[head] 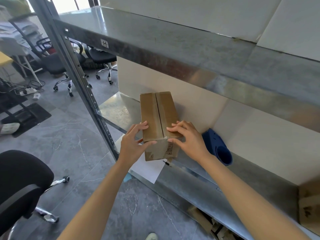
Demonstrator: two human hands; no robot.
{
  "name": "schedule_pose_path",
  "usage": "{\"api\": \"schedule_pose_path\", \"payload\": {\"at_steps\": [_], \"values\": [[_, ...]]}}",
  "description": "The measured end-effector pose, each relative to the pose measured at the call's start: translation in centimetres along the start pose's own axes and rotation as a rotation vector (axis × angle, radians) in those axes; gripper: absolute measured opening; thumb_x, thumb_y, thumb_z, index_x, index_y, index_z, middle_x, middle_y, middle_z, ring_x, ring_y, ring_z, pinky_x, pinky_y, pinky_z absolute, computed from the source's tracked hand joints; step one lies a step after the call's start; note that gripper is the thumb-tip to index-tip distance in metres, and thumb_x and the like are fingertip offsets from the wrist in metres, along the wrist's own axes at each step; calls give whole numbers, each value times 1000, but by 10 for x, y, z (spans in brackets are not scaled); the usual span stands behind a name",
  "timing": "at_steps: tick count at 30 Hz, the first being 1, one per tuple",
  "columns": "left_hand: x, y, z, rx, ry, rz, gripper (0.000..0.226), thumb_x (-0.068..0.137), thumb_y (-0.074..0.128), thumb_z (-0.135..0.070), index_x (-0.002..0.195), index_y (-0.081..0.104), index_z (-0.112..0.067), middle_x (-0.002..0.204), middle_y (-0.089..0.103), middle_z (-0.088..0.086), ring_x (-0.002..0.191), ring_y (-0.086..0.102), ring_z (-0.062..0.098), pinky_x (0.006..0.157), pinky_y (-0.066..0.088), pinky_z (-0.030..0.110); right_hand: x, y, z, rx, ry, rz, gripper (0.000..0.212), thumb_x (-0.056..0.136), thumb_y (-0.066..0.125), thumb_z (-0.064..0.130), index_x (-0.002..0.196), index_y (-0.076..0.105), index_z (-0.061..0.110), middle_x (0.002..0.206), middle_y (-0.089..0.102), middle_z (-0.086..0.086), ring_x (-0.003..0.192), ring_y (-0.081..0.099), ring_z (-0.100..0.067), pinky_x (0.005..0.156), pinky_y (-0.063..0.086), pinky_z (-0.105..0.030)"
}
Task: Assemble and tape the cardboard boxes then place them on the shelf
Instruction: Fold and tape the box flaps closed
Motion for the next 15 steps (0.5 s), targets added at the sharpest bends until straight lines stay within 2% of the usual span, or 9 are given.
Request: {"api": "schedule_pose_path", "payload": {"at_steps": [2, 5, 8, 11, 13, 15], "values": [[-1, 0, 0, -15, -13, -7, 62, 67, 83, -37, 120, 62, -12, 127, 55, -20, 120, 52, -5, 82, 58, 22, -2, 1, -3, 31, 13, 19, 42, 85, 69, 43, 125, 64, 33, 121, 55, 19, 129, 38, 3, 106, 40, -29], [-1, 1, -1, -32, -25, -16, 60, 67, 83, -32, 120, 62, -11, 127, 55, -17, 121, 52, -2, 84, 58, 23, -1, 0, -12, 126, 45, 135, 45, 87, 71, 30, 129, 59, 39, 132, 50, 23, 135, 32, 7, 112, 28, -22], [-1, 1, 0, -42, -25, -9, 59, 68, 82, -29, 120, 61, -11, 128, 55, -16, 121, 53, 2, 85, 57, 24, 3, -5, -14, 98, 39, 215, 50, 88, 70, 20, 130, 56, 42, 134, 46, 27, 132, 27, 18, 109, 22, -14], [1, -1, 3, -33, -20, 31, 58, 70, 83, -25, 122, 61, -12, 129, 55, -15, 122, 51, -3, 88, 57, 25, 4, -6, -13, 41, 24, 236, 52, 88, 70, 20, 131, 55, 43, 133, 44, 28, 127, 23, 25, 103, 21, -9], [3, -4, 5, 21, -3, 97, 58, 72, 84, -22, 125, 60, -15, 134, 54, -14, 125, 49, -2, 92, 55, 23, 4, -8, -12, 26, 14, 260, 54, 87, 71, 21, 133, 54, 43, 136, 45, 26, 130, 25, 21, 104, 21, -10], [4, -8, 6, 91, 22, 175, 62, 73, 85, -22, 129, 59, -18, 139, 51, -18, 128, 48, -2, 100, 48, 21, 5, -9, -10, 8, 1, 282, 56, 87, 71, 19, 134, 54, 42, 139, 47, 21, 134, 30, 10, 109, 27, -20]]}}
Point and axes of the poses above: each hand's wrist, its own x-axis towards the middle knuckle, its own y-axis out of the palm, z = x × y, the point moved 7 cm from there along x, towards the middle knuckle
